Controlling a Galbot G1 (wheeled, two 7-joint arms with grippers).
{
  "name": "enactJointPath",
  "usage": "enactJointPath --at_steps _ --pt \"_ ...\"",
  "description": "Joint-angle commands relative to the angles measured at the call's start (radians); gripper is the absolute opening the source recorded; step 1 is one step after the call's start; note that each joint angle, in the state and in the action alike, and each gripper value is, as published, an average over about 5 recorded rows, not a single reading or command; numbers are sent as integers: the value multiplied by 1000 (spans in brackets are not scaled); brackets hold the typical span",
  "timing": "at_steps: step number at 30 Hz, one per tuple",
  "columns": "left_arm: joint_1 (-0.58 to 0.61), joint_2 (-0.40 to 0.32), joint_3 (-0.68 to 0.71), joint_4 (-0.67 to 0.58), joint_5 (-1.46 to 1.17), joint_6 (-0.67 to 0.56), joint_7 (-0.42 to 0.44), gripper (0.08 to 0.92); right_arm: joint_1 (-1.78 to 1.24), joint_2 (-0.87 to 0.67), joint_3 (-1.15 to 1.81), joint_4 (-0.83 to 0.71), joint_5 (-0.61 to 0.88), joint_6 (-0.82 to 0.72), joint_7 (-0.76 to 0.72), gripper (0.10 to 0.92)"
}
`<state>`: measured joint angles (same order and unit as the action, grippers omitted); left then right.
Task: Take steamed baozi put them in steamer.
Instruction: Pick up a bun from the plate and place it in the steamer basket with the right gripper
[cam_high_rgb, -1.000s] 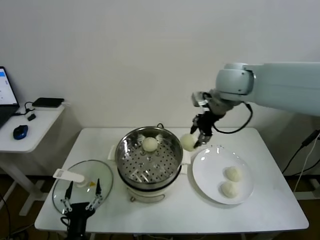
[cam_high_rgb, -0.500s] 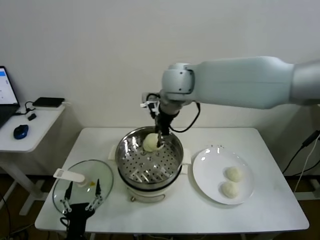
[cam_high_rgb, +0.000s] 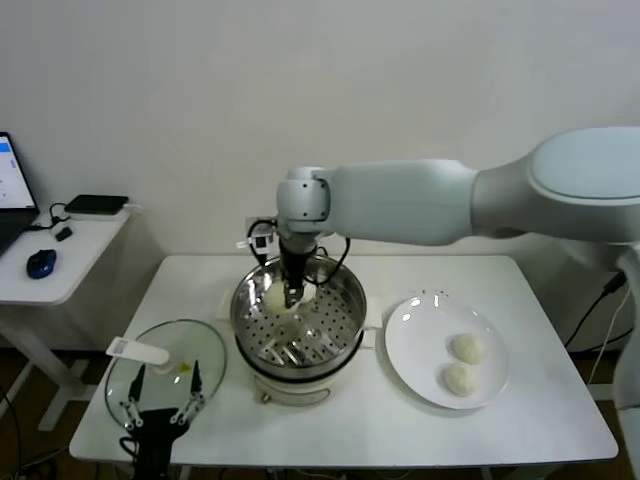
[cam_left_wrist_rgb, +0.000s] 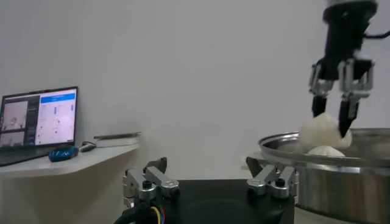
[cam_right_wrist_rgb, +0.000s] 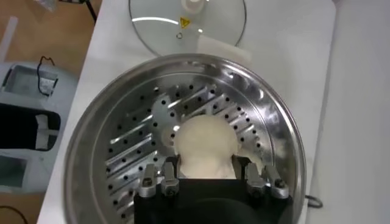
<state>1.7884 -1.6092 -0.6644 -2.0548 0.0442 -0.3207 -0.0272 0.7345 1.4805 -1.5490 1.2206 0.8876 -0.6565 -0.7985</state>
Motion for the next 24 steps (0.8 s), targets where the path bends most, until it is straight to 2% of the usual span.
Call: enactJointPath --at_steps 1,12,16,20,24 --pt "2 -49 -1 0 2 -2 0 823 -99 65 18 -79 -41 -11 13 588" --pt "3 -49 -4 -4 3 -3 0 823 -141 73 29 -102 -80 -11 32 601" --pt "1 -49 -5 -5 4 -2 0 823 -113 46 47 -85 -43 -10 33 685" --pt "4 -49 -6 -8 5 0 0 823 14 -23 10 -13 30 19 -40 790" --pt "7 -49 -6 -11 9 1 0 823 160 -144 -64 85 75 74 -154 820"
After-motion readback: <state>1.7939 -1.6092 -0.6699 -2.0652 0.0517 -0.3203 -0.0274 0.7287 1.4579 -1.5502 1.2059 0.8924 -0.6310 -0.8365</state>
